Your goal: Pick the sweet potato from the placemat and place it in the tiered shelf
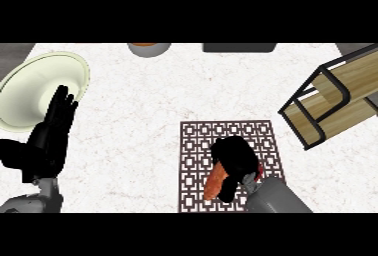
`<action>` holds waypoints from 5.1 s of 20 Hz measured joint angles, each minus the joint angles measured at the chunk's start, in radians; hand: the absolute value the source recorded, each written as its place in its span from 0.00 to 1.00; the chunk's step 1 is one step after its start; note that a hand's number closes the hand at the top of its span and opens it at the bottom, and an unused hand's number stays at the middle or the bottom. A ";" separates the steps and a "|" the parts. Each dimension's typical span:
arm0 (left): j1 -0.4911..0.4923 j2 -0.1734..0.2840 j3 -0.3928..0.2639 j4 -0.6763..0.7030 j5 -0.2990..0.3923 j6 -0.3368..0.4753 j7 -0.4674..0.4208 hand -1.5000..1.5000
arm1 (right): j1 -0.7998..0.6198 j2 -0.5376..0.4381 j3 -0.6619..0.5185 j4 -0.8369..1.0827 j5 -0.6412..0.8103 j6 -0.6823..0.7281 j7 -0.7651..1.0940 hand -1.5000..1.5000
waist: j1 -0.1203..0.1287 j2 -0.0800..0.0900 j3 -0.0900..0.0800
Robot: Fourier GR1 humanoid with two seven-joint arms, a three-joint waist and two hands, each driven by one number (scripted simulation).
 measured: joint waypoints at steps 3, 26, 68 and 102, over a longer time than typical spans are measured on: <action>0.008 0.002 0.010 -0.019 -0.001 0.011 0.018 0.50 | 0.103 -0.181 -0.051 -0.082 -0.035 -0.049 -0.140 1.00 | -0.021 -0.003 0.003; 0.059 0.012 0.034 -0.080 -0.001 0.004 0.036 0.50 | 0.654 -0.773 -0.967 -0.462 -1.020 0.029 -0.654 1.00 | -0.050 -0.003 0.000; -0.019 -0.049 0.048 0.001 -0.047 -0.067 0.009 0.50 | -0.296 -0.566 -0.909 0.569 -0.756 -0.077 -0.702 0.00 | 0.019 0.012 0.003; 0.001 -0.081 0.033 -0.066 -0.073 -0.070 0.044 0.50 | -0.407 -1.012 -1.192 1.110 -0.938 0.290 -0.756 0.00 | 0.028 0.023 0.008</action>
